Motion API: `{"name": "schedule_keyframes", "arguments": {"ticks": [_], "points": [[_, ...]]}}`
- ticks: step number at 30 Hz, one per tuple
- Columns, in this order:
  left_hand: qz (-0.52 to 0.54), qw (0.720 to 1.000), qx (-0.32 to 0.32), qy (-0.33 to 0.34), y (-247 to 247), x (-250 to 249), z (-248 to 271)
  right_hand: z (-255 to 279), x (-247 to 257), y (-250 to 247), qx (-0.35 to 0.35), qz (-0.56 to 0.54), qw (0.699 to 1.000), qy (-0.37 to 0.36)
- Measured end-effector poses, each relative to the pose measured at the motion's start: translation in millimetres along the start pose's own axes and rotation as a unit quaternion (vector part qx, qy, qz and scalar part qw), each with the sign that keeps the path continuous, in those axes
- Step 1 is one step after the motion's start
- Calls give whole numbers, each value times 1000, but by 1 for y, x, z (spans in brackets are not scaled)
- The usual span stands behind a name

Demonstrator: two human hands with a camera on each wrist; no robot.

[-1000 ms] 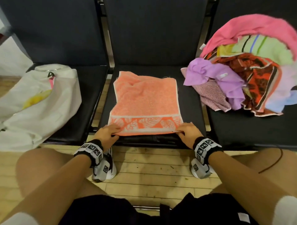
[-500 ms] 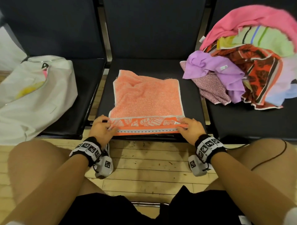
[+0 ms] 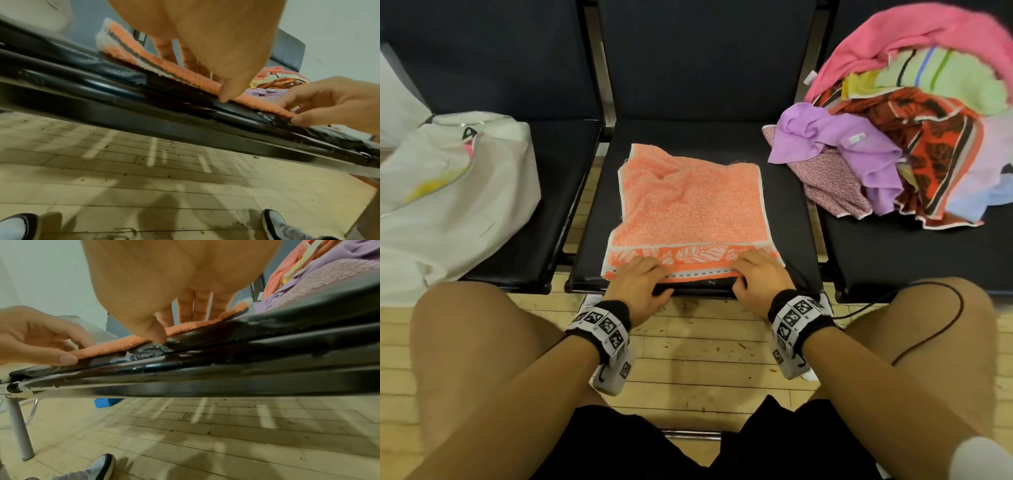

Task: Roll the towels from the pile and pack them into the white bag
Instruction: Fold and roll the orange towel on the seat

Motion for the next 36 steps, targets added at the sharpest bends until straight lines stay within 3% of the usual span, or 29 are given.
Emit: {"name": "schedule_keyframes", "arguments": {"ticks": [6, 9, 17, 21, 24, 26, 29, 32, 36], "points": [[-19, 999, -38, 16, -4, 9, 0, 2, -3, 4, -20, 15, 1000, -2], [-34, 998, -41, -20, -8, 11, 2, 0, -3, 3, -25, 18, 1000, 3], [-24, 992, -38, -117, -21, 21, -1, -10, 1, 5, 59, 4, 998, -16], [-19, 988, -33, -150, -22, 25, -1, -8, 1, 7, 16, -37, 999, -7], [-62, 988, -69, -125, -25, 22, -1, -9, 4, 3, -81, 20, 996, -38], [-84, 989, -90, -86, -26, 17, -3, -9, 10, 3, -105, 53, 991, -62], [-71, 994, -74, -48, -21, 10, -5, -7, 22, 6, -70, 50, 991, -98], [-57, 994, -63, -71, -17, 15, -4, -5, 26, 7, -5, 44, 997, -56], [-52, 994, -64, -77, -15, 16, -1, 0, 20, 2, -8, 35, 999, -16]]}}
Point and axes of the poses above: each hand's wrist, its own z-axis away from the middle knuckle, its own y-axis out of the palm, x = y × z, the point moved 6 cm from there along -z, towards the middle knuckle, and after that the axes turned 13 degrees about z, right-handed, at the moved point
